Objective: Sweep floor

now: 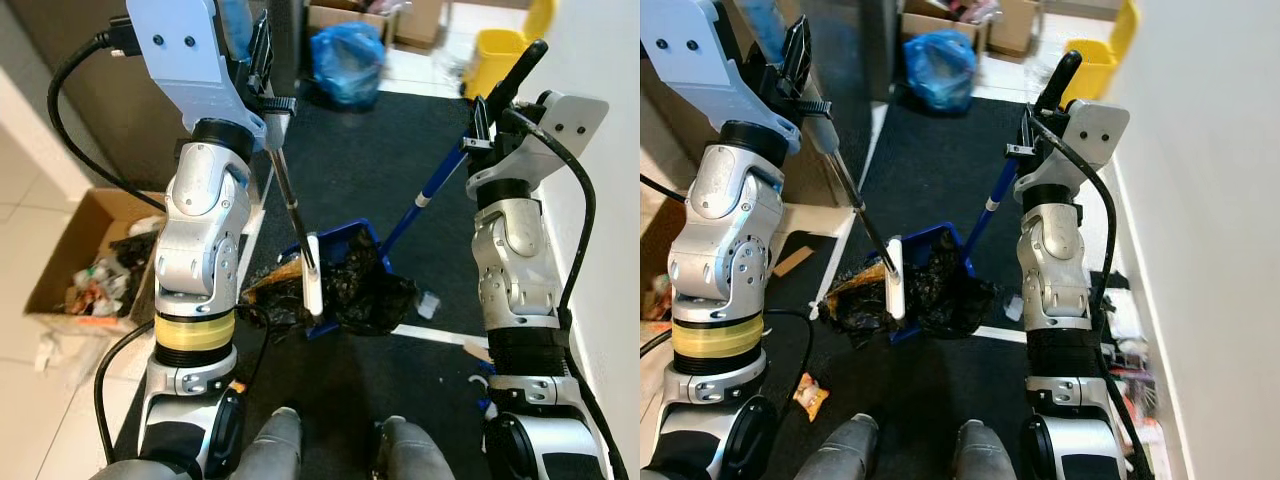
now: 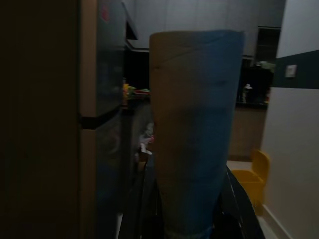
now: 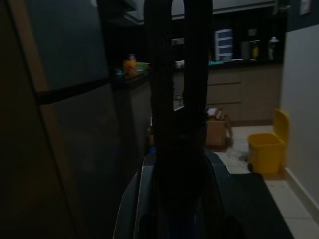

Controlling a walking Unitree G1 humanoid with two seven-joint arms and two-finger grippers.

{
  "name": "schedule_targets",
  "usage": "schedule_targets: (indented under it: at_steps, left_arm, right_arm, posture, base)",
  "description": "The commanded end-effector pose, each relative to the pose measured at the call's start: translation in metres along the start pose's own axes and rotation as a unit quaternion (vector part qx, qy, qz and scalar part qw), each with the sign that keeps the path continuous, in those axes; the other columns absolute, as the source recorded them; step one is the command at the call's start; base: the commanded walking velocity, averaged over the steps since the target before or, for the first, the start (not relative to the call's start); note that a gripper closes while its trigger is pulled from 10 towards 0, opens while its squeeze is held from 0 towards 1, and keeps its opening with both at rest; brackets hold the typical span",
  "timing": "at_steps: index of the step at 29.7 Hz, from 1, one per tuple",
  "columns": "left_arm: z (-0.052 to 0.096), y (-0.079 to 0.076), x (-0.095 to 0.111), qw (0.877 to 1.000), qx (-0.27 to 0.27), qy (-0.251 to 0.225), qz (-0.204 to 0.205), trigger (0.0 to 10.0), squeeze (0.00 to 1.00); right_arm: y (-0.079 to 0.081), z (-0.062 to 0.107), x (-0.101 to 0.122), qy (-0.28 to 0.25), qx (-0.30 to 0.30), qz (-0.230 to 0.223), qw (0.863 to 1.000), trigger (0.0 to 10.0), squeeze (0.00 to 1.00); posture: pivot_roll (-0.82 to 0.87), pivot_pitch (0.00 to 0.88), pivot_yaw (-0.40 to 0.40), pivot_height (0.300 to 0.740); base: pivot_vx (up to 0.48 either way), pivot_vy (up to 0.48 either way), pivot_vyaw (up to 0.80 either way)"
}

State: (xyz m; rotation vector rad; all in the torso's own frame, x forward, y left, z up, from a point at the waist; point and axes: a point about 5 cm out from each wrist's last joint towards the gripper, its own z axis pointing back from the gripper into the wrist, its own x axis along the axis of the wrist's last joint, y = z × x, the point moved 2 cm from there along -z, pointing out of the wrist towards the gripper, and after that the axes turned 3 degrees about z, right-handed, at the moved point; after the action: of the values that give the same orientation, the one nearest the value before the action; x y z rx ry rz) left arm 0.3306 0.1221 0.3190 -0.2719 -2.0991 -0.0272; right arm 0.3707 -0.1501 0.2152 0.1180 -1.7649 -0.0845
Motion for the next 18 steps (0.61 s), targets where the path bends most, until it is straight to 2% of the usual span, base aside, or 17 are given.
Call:
schedule_targets:
  at_steps: [1,18]
  left_arm:
    - [0.0019,-0.0015,0.0033,1.0,-0.005,-0.007,0.0,10.0,0.0]
    - [0.002,-0.0018,-0.0007,1.0,-0.003,0.002,-0.001,10.0,0.0]
  right_arm:
    - [0.0027,-0.0015,0.0148,-0.032,0.003,-0.008,0.999,10.0,0.0]
    - [0.0017,-0.0008,0.0129,-0.028,0.002,-0.008,1.0,10.0,0.0]
  posture:
    - [0.14,0.088,-0.039,0.74]
    - [0.14,0.092,-0.038,0.74]
  base:
    - [0.0,0.0,0.8]
    - [0.0,0.0,0.8]
